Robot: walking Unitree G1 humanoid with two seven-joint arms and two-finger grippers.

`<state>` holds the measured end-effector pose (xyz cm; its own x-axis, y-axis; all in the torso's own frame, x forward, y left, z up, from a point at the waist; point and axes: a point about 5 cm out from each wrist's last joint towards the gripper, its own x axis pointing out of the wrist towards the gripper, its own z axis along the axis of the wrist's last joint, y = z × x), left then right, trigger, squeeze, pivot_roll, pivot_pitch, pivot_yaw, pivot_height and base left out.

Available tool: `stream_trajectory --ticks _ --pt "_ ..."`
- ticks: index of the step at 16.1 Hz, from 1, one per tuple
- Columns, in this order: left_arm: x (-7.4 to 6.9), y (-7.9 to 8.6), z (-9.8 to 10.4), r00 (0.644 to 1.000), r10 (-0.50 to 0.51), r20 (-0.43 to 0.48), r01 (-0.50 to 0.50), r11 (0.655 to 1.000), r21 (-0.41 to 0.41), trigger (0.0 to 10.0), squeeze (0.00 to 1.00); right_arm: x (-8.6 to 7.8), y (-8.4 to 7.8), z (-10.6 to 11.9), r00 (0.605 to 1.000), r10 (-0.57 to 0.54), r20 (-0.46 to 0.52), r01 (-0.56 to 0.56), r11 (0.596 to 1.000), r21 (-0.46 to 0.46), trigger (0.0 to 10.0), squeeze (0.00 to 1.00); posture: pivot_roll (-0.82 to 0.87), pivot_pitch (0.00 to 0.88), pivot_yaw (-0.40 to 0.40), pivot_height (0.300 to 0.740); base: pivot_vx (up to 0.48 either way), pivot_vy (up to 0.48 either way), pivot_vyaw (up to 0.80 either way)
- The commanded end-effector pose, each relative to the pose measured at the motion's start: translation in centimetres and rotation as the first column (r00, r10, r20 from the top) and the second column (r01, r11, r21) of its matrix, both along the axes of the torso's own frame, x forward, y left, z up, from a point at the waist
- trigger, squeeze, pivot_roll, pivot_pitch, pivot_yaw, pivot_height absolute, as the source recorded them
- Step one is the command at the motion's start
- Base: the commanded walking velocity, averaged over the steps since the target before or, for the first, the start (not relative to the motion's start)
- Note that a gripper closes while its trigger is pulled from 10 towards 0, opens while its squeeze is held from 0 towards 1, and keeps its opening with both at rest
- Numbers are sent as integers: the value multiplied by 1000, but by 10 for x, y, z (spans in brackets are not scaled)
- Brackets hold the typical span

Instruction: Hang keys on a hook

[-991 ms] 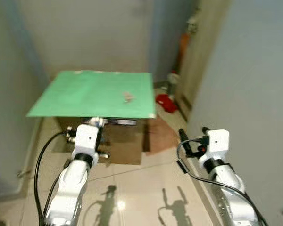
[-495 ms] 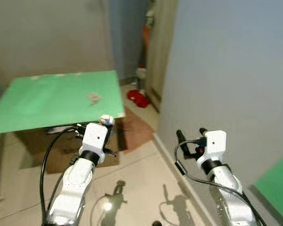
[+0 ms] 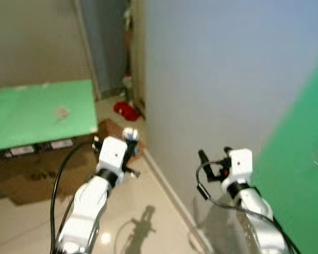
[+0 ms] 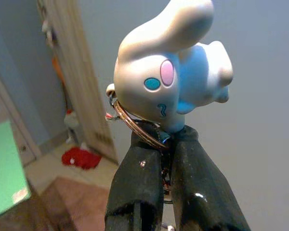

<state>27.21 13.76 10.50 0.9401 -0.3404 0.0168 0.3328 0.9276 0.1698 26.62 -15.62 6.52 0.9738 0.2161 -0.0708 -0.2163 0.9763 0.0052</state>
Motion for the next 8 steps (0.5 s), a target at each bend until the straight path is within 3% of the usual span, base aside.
stream_trajectory --ticks 1,8 --pt "-2 1 -1 1000 11 -5 -11 1000 -10 0 0 0 0 -1 1000 3 -1 -3 1000 -4 10000 0 -36 0 15 736 0 0 0" --pt "-3 0 -2 1000 10 -10 -11 1000 -23 0 0 0 1 -3 1000 15 -4 -15 1000 -7 10000 0 -39 0 16 736 -448 0 0"
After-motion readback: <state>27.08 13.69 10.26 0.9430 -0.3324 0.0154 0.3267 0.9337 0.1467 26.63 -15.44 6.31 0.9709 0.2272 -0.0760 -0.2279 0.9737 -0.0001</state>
